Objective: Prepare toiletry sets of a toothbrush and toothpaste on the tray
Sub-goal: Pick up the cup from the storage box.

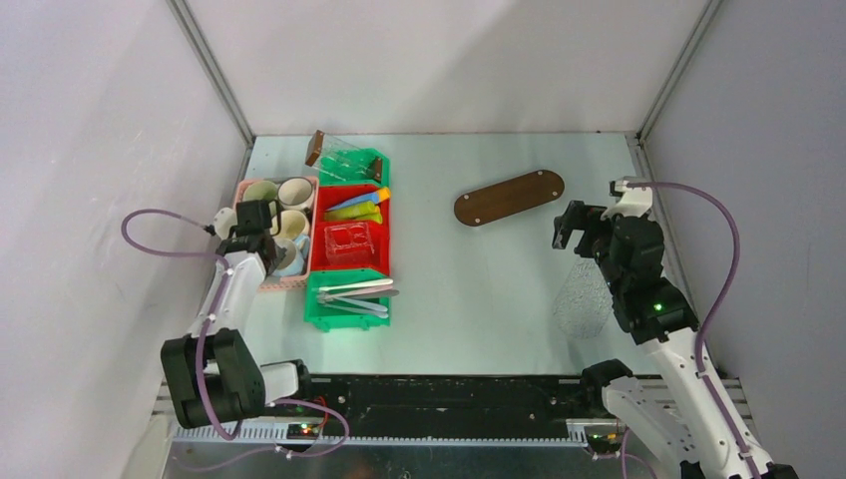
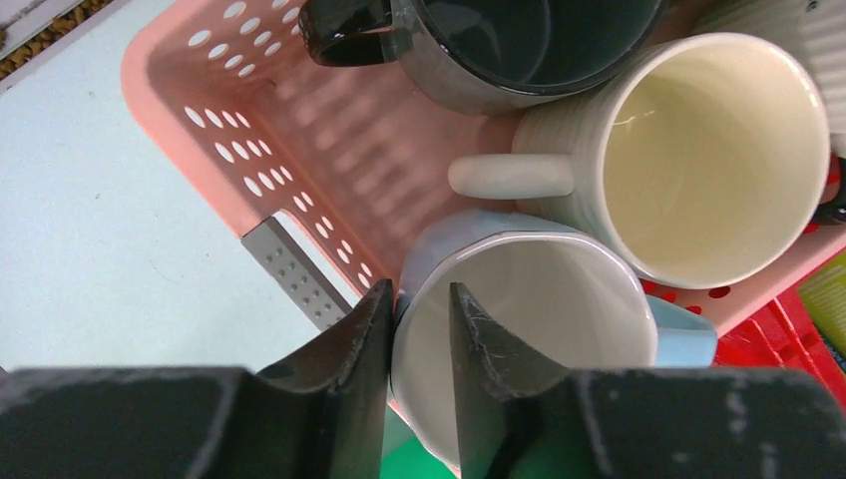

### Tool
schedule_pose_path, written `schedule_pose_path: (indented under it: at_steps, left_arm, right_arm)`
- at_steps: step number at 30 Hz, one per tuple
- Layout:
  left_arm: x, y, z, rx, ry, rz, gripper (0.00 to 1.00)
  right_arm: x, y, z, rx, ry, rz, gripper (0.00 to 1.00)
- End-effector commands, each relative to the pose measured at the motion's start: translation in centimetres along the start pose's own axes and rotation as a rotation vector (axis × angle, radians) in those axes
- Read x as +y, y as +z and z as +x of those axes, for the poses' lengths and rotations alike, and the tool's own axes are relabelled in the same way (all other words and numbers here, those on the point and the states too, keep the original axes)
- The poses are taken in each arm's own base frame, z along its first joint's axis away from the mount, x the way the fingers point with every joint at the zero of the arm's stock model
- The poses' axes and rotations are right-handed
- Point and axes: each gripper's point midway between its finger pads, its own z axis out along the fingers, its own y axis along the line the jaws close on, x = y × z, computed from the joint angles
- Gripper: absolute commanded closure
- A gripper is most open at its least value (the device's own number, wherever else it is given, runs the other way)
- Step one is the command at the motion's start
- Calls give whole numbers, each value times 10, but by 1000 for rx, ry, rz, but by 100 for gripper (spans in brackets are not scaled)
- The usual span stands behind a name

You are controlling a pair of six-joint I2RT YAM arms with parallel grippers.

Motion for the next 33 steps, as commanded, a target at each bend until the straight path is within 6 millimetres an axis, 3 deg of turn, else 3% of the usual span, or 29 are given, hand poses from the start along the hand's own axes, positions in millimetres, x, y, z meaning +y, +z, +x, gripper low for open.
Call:
schedule_pose_path:
  at_steps: [1,8,25,33]
  left_arm:
    - [-2,6,1,7,-7,6,74]
    - [2,-1,-2,7,31,-1,99]
    - [7,-85,-64,-163,170,108,100]
    - [-15,-132,-83,-216,318,237,100]
  right_arm:
    - [-1,0,-8,-36,-13,10,1]
    - [2,0,-9,-41,-18,-1,1]
    - [13,-10,-18,-58,-28,-64,0]
    - [26,-14,-30,-37,-54,-122,0]
